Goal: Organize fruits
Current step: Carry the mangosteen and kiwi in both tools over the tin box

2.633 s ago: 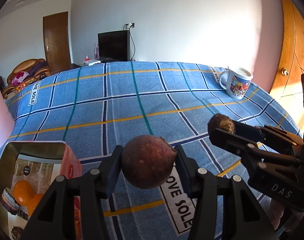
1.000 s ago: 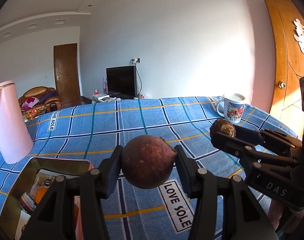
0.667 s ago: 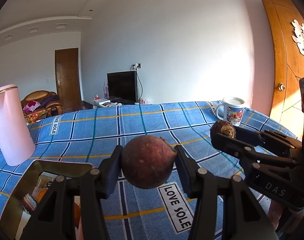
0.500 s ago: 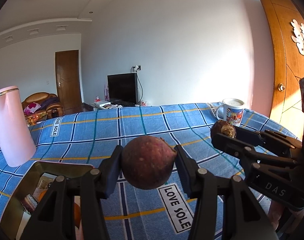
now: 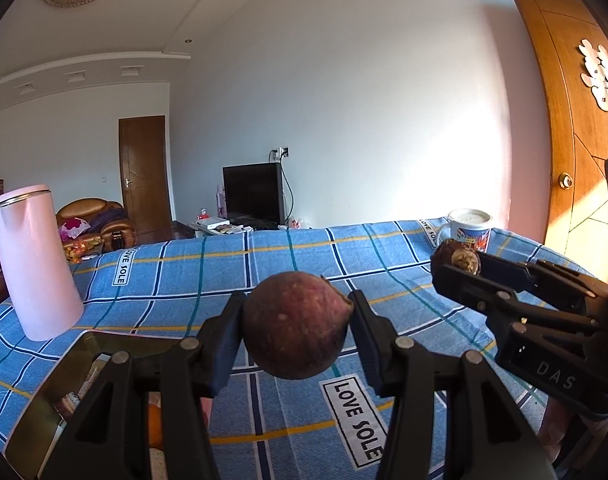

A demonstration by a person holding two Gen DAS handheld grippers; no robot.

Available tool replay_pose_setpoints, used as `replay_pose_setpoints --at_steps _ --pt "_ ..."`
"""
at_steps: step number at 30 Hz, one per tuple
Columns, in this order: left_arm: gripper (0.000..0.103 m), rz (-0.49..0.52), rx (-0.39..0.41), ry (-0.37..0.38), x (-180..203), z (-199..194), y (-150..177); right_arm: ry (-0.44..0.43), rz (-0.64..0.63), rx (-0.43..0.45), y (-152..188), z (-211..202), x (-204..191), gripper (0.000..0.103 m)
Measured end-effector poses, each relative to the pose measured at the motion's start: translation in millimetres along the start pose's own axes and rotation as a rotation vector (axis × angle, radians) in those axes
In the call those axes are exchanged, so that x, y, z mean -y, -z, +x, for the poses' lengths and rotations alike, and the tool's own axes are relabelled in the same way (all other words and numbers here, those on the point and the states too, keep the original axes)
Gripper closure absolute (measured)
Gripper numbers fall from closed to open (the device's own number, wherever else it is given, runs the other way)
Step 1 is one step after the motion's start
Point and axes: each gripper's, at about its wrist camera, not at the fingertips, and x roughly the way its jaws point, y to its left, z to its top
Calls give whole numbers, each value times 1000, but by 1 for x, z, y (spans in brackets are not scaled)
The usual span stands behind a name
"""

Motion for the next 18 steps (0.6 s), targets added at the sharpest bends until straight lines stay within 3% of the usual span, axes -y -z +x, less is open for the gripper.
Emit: replay_pose_setpoints --at_steps 18 --pt "50 -15 -6 19 -4 -8 2 -7 -24 -26 1 0 -12 63"
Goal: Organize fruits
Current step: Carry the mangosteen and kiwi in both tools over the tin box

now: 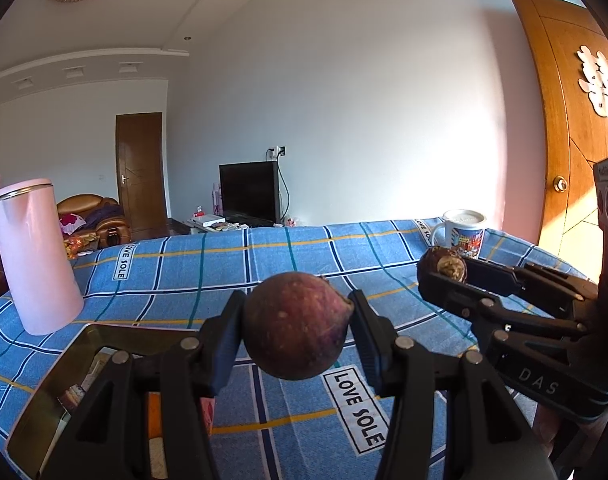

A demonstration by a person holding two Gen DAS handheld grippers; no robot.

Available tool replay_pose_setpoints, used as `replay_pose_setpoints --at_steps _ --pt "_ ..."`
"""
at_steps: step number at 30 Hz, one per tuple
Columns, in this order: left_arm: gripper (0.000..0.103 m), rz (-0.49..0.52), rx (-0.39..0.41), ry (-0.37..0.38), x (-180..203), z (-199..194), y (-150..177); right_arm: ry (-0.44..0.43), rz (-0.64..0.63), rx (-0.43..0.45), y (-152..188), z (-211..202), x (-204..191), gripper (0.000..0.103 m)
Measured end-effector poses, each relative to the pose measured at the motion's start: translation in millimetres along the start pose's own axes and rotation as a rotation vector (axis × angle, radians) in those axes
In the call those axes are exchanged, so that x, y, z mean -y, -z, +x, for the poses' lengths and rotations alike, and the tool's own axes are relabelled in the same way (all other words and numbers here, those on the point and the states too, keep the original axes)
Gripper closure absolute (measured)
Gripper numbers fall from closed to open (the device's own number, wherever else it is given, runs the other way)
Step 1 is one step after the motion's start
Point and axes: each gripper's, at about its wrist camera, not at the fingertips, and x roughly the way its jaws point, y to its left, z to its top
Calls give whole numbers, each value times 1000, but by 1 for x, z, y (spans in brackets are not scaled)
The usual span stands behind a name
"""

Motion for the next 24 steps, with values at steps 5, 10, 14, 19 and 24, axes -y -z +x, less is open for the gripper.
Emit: replay_pose_setpoints --at_steps 5,10,14,19,24 --pt "50 -15 -9 -4 -9 -7 2 -32 3 -17 0 4 -9 63" --pt "50 -32 -17 -23 -23 -16 5 -83 1 -28 -1 8 -25 63" --pt "50 -47 -25 -39 -34 -21 7 -122 -7 -31 -3 10 -40 63" --pt "50 -63 -31 -64 -47 -28 8 -159 -23 -33 -8 13 -58 63" --pt "50 -72 -42 -92 -59 -35 10 -195 -24 -36 -13 20 -72 63"
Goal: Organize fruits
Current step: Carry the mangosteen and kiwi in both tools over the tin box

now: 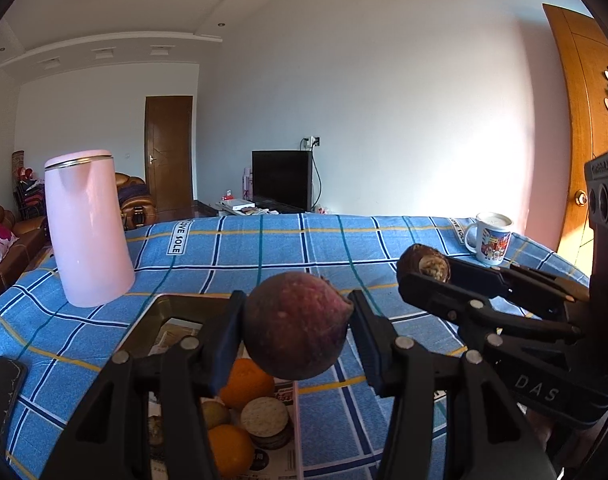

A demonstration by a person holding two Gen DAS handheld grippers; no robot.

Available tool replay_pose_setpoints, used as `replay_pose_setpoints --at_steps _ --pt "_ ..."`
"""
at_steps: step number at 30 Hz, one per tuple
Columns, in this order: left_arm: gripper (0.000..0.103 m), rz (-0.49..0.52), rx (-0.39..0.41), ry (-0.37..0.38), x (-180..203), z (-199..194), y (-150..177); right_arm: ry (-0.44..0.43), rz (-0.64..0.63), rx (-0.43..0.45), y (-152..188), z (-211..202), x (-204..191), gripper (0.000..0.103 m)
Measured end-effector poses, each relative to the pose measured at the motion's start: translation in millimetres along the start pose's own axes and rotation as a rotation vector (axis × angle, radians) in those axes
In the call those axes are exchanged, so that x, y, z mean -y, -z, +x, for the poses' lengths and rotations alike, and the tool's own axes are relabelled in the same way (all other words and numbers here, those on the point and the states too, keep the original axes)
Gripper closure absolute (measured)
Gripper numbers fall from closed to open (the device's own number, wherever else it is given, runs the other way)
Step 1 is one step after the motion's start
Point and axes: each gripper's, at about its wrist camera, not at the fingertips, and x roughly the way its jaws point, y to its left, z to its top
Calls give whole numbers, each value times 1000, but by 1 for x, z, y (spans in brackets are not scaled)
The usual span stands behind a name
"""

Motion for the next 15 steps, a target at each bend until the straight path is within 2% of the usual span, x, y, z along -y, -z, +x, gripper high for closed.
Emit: replay_pose_setpoints --at_steps 15 --pt "50 -49 -49 -116 -55 -19 10 -84 -41 -12 -16 20 -37 63"
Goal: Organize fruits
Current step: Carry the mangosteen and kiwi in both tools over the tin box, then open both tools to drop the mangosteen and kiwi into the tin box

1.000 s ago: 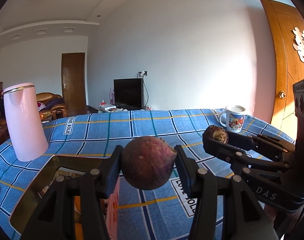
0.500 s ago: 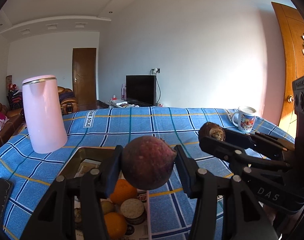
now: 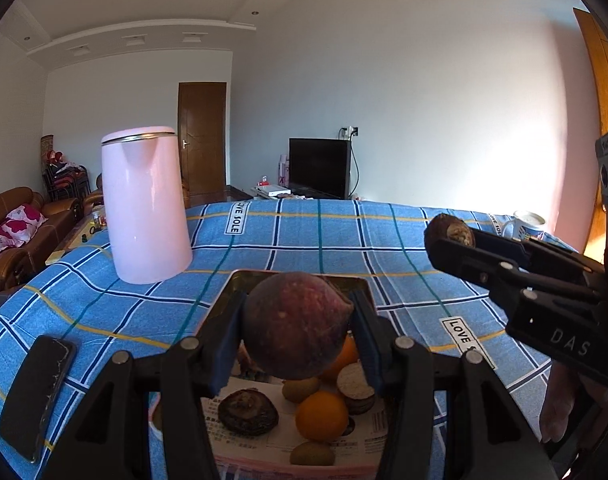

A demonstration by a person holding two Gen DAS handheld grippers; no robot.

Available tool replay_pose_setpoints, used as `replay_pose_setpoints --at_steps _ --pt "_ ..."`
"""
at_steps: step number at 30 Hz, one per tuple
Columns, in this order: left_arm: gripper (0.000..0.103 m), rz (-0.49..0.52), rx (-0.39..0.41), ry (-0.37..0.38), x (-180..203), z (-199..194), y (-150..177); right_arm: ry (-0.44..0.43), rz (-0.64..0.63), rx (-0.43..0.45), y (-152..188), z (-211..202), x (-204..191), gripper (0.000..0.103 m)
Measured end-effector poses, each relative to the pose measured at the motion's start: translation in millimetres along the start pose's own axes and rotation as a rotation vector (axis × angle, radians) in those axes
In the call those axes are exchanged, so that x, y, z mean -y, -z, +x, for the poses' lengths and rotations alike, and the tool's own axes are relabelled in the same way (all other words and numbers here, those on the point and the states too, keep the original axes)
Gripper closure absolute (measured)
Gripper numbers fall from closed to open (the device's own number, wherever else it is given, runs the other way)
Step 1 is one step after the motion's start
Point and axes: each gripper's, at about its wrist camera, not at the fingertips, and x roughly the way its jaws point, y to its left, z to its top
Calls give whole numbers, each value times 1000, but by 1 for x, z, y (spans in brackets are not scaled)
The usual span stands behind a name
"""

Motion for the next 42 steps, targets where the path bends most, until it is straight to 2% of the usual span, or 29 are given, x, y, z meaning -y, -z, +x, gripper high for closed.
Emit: replay_pose_setpoints --at_steps 11,23,29,42 --pt "50 -42 -41 -41 -35 1 6 -64 -13 -44 -9 30 -28 63" --pt "50 -71 -85 -42 -59 3 16 -92 8 -168 -6 72 -45 63" --pt "50 -72 -115 -32 -62 5 23 -110 15 -258 2 93 -51 63" --pt "47 -34 -111 -35 -56 -2 26 -151 -5 -350 12 110 -64 61"
